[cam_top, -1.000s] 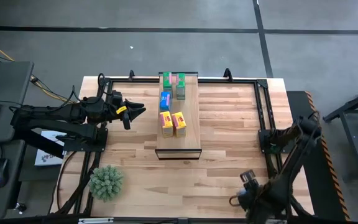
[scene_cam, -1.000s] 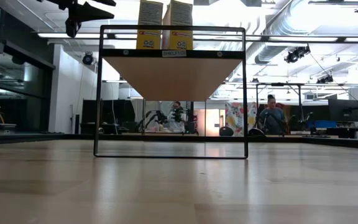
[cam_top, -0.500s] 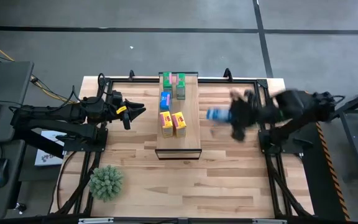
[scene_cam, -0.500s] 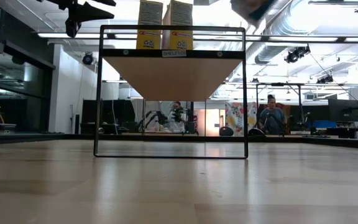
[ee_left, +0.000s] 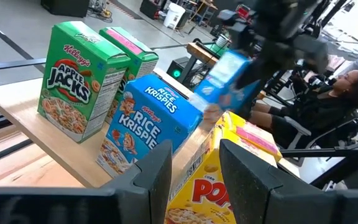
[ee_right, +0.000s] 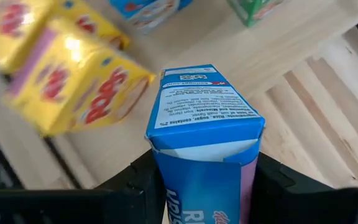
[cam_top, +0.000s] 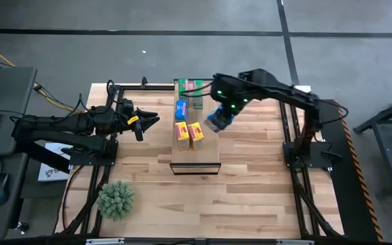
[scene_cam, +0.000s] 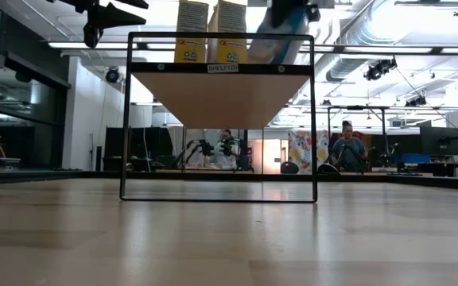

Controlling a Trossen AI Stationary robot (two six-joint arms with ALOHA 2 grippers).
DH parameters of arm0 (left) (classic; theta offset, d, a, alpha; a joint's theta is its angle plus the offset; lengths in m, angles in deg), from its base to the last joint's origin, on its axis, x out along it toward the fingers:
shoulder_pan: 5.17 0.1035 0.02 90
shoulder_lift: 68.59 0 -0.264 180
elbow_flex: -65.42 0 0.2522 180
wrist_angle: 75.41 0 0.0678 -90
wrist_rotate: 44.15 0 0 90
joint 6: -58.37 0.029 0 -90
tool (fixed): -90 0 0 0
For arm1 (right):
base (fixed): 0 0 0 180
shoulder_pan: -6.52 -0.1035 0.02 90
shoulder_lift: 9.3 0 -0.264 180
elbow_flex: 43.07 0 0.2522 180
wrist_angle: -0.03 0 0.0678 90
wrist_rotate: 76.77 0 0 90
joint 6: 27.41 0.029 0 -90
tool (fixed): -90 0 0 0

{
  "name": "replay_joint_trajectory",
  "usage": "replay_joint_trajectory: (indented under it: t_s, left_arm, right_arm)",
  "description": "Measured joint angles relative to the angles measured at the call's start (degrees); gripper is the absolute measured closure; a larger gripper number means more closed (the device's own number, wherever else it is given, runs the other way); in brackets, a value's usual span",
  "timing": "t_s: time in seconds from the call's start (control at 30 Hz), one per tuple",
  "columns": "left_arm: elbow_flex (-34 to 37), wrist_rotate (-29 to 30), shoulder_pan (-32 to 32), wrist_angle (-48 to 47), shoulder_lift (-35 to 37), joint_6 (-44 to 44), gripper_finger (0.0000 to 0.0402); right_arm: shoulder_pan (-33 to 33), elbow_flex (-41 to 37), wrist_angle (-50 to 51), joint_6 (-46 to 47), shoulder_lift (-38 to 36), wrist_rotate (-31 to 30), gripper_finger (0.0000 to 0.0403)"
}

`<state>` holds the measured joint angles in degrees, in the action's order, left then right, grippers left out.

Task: Stack cereal on shelf
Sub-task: Put the blue cereal on the shelf

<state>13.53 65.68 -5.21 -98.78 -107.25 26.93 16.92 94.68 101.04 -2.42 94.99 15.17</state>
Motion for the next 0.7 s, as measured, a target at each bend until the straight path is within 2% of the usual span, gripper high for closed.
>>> replay_joint_trajectory:
  t_s: [0.3,0.7]
  left_arm:
    - [0.0,0.09,0.0,0.0,-0.02,-0.9,0.0275]
    - [0.0,0.12,0.02,0.0,-0.01,0.11,0.0275]
  right_arm:
    - [1.93,1.52,-0.9,0.49,5.96,-0.25,0.0251]
    - [2.01,1.57,-4.83,5.05,6.76,-3.97,0.0251]
